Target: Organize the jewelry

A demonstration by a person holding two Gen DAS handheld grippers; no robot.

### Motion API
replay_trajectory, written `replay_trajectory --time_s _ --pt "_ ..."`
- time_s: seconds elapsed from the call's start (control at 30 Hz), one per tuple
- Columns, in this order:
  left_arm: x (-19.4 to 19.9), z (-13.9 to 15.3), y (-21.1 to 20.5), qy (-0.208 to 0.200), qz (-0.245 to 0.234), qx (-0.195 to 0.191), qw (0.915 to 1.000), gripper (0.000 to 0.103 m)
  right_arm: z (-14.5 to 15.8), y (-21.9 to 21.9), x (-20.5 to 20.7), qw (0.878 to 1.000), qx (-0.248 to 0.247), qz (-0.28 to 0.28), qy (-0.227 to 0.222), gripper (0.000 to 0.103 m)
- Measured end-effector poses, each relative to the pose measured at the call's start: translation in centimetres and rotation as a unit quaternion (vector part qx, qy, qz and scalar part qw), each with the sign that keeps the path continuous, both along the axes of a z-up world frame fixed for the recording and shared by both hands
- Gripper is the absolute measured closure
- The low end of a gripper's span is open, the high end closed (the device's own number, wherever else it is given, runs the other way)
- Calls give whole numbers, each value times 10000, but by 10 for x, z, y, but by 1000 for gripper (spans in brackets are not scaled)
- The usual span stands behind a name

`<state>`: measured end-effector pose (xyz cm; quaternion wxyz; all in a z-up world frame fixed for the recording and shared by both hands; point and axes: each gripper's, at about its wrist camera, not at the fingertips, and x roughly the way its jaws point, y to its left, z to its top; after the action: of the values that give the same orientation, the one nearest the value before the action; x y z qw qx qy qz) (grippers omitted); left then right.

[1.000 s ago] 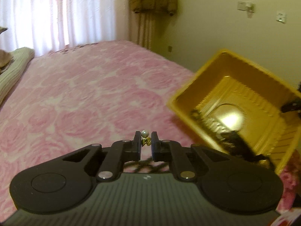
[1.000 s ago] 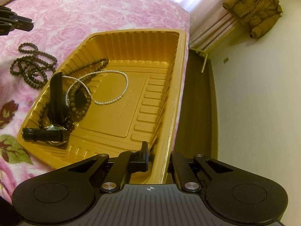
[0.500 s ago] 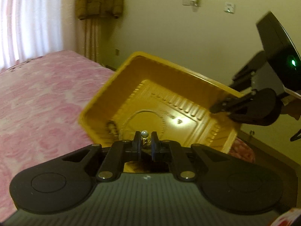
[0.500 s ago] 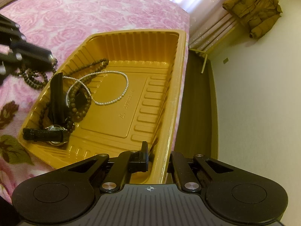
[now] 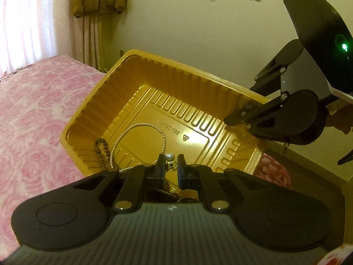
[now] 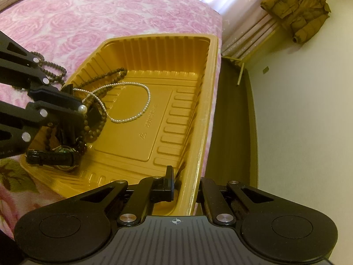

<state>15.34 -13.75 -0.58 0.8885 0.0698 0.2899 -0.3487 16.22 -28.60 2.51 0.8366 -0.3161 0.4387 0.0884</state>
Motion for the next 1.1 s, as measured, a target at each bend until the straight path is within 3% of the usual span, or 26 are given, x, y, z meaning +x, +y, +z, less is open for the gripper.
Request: replay_trajectory --time_s 0.13,0.2,0.23,0.47,0.67,0.9,1.1 --pt "3 0 -4 85 -29 -11 10000 93 0 0 0 10000 2 -1 2 98" --pt "3 0 -5 111 -14 -8 9999 76 0 0 0 10000 3 1 1 98" --pt "3 -1 -4 100 6 3 9999 74 0 0 0 10000 4 1 2 98" --pt "0 0 10 10 177 -17 9998 74 0 -1 0 10000 4 -2 -2 98" --pt "-7 -6 61 72 756 -189 9969 74 0 0 0 10000 8 0 2 98" --pt "-13 -28 146 90 1711 196 9850 75 0 1 -1 10000 5 -10 -7 98" --pt "-21 -51 179 295 2015 402 9782 77 0 1 0 10000 -5 -14 14 98"
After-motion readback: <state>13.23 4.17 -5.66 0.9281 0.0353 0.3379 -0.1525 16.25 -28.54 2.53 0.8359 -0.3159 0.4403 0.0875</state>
